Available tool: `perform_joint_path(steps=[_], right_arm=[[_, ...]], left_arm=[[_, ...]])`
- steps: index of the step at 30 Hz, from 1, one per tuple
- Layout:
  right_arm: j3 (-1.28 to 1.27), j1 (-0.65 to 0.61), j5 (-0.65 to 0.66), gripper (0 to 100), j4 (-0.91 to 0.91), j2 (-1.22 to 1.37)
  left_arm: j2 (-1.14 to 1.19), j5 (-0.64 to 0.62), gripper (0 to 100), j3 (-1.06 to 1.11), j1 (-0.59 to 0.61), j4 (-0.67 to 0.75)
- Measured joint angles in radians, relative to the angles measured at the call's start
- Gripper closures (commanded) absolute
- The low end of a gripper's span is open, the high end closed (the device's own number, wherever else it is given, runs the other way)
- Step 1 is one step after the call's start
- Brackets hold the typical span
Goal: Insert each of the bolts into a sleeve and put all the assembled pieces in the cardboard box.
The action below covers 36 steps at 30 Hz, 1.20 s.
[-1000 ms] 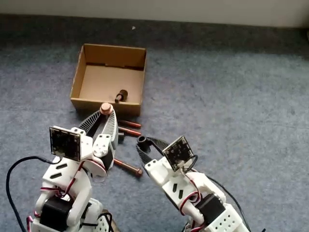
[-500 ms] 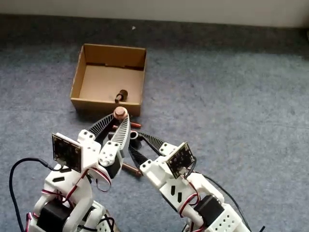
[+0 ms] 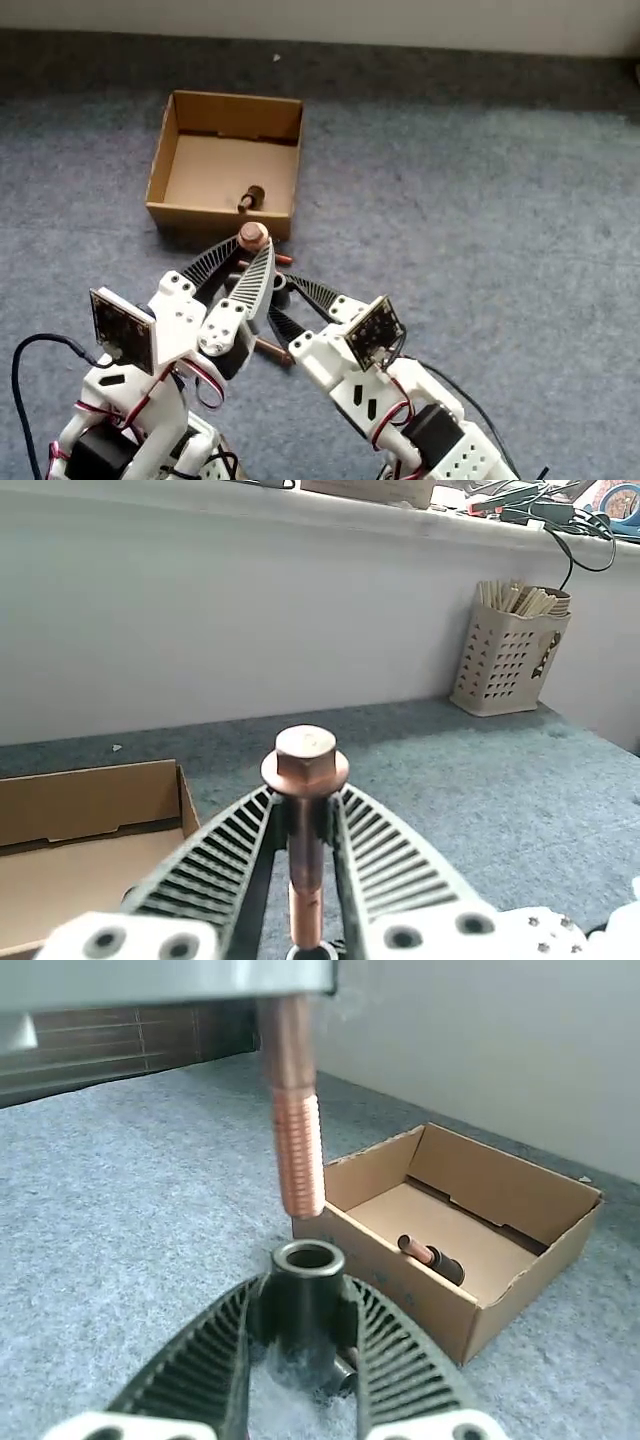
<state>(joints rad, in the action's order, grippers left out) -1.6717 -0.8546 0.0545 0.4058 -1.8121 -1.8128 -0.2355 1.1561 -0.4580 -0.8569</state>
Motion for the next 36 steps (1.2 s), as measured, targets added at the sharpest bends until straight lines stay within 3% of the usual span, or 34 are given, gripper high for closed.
perform_joint_path(steps=[16, 22, 33, 36], right_arm=[[0.0, -0.002, 0.002, 99.4, 0.0, 0.0], [0.0, 0.011, 0.003, 99.4, 0.002, 0.003], [0.0, 0.028, 0.003, 99.4, 0.002, -0.005], [0.0, 0.029, 0.003, 99.4, 0.0, -0.005]], left_arm=[[0.0, 0.006, 99, 0.051, -0.034, -0.054], [-0.005, 0.155, 80, 0.083, -0.044, -0.092], [0.0, 0.15, 79, 0.087, 0.044, -0.17], [0.0, 0.198, 79, 0.04, 0.089, -0.209]])
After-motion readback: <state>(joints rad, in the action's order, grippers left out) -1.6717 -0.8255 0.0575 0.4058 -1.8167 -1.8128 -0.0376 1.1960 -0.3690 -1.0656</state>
